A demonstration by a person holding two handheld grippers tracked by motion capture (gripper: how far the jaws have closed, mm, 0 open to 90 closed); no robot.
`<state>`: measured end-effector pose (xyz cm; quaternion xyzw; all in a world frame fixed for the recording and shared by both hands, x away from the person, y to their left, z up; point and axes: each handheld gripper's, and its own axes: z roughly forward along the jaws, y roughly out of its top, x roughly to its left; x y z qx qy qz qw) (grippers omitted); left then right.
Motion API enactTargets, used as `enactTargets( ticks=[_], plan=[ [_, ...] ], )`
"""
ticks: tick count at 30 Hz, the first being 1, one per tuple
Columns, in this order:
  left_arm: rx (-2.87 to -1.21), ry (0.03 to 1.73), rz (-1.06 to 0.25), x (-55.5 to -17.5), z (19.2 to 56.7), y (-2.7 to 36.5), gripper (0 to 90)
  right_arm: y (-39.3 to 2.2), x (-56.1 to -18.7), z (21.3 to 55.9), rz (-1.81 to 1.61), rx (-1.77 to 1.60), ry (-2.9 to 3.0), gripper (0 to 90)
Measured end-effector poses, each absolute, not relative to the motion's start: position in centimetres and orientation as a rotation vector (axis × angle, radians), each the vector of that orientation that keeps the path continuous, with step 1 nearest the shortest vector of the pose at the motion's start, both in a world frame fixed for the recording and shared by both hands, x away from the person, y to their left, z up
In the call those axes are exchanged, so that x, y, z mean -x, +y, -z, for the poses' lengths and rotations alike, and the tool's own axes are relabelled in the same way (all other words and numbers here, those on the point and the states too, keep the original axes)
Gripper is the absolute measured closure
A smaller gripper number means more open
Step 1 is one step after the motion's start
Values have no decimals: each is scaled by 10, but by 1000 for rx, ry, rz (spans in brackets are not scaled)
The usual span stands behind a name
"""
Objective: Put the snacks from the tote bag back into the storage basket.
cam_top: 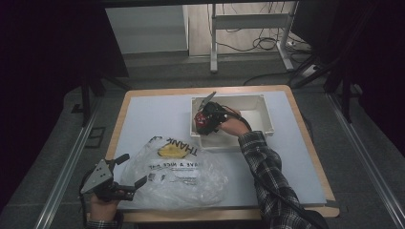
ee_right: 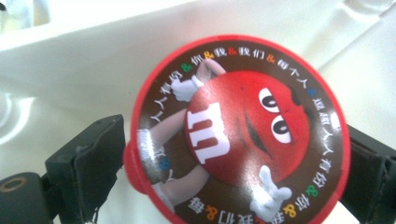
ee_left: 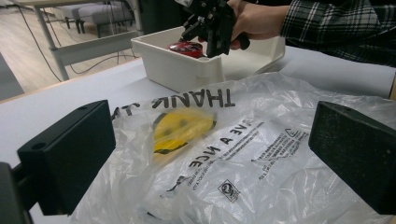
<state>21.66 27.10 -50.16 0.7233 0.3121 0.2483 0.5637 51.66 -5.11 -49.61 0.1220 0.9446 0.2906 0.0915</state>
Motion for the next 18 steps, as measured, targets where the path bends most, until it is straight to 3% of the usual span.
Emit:
enactTargets(
  ticks=[18],
  plan=[
    [-1708,735,-588,-217,502,269,6,-64,-509,488,-948,-419,2785,59]
  ],
)
